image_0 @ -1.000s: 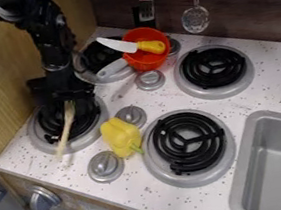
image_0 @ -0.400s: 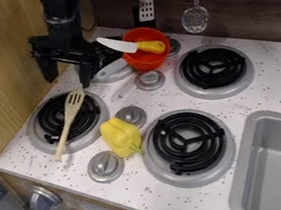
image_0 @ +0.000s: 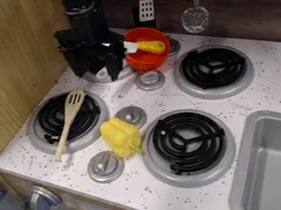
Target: Moved the ladle to the lower left burner of the stove
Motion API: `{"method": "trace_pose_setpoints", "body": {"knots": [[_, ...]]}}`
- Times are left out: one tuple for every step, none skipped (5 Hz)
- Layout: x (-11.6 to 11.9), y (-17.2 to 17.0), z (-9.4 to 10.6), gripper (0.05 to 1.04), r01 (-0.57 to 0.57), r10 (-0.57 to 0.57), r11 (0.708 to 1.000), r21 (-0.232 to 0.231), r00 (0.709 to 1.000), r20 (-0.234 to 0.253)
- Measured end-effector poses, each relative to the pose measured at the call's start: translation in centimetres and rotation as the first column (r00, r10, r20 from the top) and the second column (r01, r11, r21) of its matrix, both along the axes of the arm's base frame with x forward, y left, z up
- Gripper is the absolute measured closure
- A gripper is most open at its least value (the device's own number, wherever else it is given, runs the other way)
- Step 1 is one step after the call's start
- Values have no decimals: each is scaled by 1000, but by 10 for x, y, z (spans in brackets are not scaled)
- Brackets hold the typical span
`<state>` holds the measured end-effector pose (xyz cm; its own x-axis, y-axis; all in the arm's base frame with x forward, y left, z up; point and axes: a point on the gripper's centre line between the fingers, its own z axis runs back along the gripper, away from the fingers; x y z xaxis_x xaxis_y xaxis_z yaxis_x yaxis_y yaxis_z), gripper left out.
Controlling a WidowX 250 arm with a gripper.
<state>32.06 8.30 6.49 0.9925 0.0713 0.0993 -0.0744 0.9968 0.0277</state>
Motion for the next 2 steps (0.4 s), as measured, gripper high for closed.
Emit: {"method": "trace_pose_setpoints", "body": {"knots": [[7, -32, 0, 84, 7, -7, 1000, -20, 1000, 4], [18, -67, 3, 84, -8, 8, 1000, 1, 999, 42]]}}
